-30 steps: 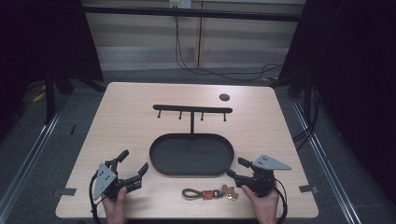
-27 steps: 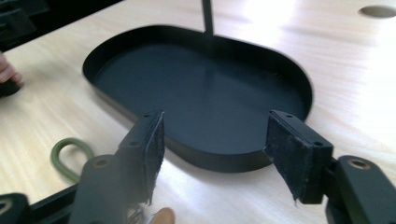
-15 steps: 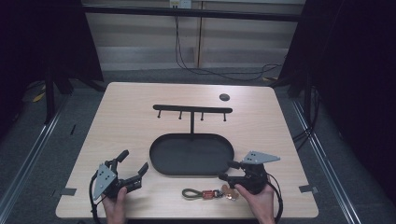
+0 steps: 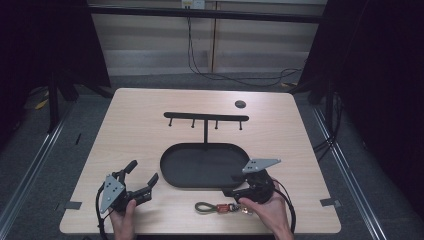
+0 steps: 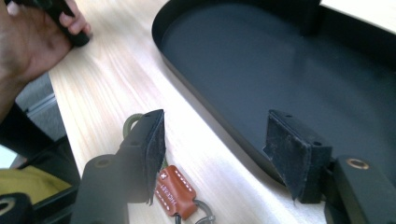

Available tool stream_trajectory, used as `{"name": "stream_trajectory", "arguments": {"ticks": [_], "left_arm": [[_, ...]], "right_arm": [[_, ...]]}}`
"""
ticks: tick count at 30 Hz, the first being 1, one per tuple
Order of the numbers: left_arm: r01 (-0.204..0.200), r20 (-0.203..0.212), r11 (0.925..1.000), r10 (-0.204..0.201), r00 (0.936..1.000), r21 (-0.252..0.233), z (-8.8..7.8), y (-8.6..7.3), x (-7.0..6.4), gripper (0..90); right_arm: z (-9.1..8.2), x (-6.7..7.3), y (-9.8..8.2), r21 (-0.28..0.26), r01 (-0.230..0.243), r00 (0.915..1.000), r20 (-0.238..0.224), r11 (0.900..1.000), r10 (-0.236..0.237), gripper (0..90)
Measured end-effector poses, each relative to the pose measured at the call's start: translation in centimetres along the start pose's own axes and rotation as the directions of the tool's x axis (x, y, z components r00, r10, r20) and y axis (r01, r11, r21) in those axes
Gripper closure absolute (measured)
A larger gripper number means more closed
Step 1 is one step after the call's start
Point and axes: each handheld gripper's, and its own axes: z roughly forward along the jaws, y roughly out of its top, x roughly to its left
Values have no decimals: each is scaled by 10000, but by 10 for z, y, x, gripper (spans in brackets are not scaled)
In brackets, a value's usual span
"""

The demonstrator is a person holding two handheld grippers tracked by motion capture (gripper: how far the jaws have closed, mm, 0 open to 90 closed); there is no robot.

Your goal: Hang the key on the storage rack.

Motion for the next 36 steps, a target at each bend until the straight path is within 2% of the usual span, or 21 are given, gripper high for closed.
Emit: {"name": "stream_trajectory", "arguments": {"ticks": [3, 5, 8, 11, 16, 17, 18, 22, 27, 31, 34, 35, 36], "left_arm": [[38, -74, 10000, -38, 10000, -35, 0, 0, 0, 162], [-16, -91, 10000, 15, 10000, -38, 1, 0, 0, 162], [4, -35, 10000, -4, 10000, -15, 1, 0, 0, 162], [-1, -92, 10000, 1, 10000, -16, 0, 0, 0, 162], [3, -41, 10000, -3, 10000, -57, 1, 0, 0, 162], [-4, -65, 10000, 4, 10000, -74, 1, 0, 0, 162], [-40, -80, 10000, 40, 10000, -50, 0, 0, 0, 162], [-83, -82, 10000, 83, 9999, -30, 0, 0, 0, 162], [-83, -79, 10000, 83, 9999, -34, 0, 0, 0, 163], [-86, -81, 10000, 85, 9999, -38, 0, 0, 0, 163], [-80, -76, 10000, 79, 9999, -47, 0, 0, 0, 162], [-79, -74, 10000, 78, 9999, -51, 0, 0, 0, 162], [-82, -75, 10000, 82, 9999, -45, 0, 0, 0, 162]], "right_arm": [[4, 3, 5, 312, 256, 9996, -122, 9992, -252, 445], [8, 3, 7, 608, 337, 9991, -288, 9976, -319, 455], [14, 5, 11, 993, 374, 9983, -478, 9944, -328, 491], [17, 7, 12, 1152, 382, 9977, -595, 9926, -315, 506], [25, 11, 19, 1733, 918, 9914, -1083, 9806, -737, 559], [26, 12, 20, 1833, 885, 9912, -1131, 9791, -684, 572], [30, 15, 22, 2153, 1029, 9890, -1261, 9711, -768, 585], [37, 19, 23, 2567, 1183, 9854, -1494, 9592, -815, 626], [47, 22, 25, 3123, 1565, 9788, -1759, 9370, -1049, 699], [54, 22, 28, 3588, 1877, 9723, -1996, 9143, -1213, 752], [60, 23, 32, 3983, 2114, 9685, -2084, 8926, -1364, 766], [62, 24, 34, 4160, 2131, 9691, -2050, 8841, -1371, 766], [64, 25, 35, 4239, 2140, 9690, -2059, 8800, -1365, 765]]}}
